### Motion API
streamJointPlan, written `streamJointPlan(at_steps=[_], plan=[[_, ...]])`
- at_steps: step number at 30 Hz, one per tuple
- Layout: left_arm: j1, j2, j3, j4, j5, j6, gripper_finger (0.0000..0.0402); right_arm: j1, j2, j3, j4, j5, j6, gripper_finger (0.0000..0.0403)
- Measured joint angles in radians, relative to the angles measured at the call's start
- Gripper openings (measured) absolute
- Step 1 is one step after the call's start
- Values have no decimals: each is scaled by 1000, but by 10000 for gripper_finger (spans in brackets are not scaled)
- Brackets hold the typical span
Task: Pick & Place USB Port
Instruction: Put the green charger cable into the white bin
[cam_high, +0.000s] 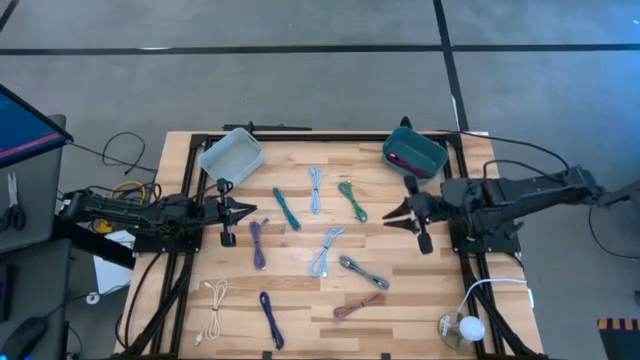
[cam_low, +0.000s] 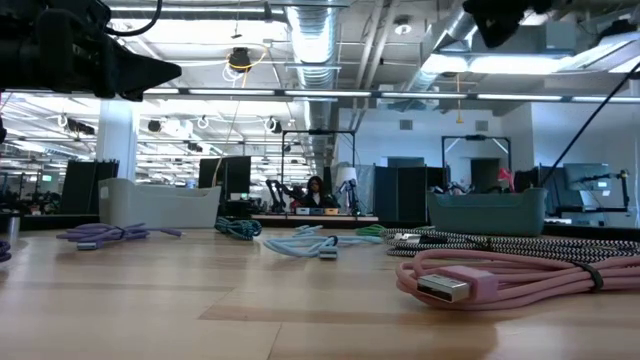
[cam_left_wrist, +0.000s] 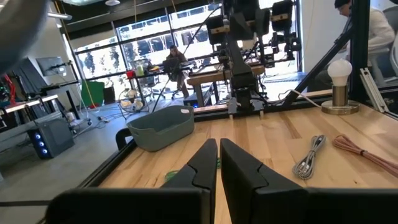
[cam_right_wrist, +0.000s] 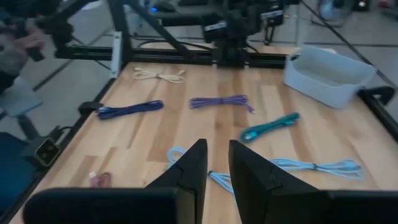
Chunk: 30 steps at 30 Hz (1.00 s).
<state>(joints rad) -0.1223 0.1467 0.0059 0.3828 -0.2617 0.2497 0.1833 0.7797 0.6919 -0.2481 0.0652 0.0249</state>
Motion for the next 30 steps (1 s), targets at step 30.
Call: streamJointPlan(at_steps=[30], plan=[[0, 0, 0, 0, 0, 0, 21, 29, 55, -299, 126, 454, 385, 59]])
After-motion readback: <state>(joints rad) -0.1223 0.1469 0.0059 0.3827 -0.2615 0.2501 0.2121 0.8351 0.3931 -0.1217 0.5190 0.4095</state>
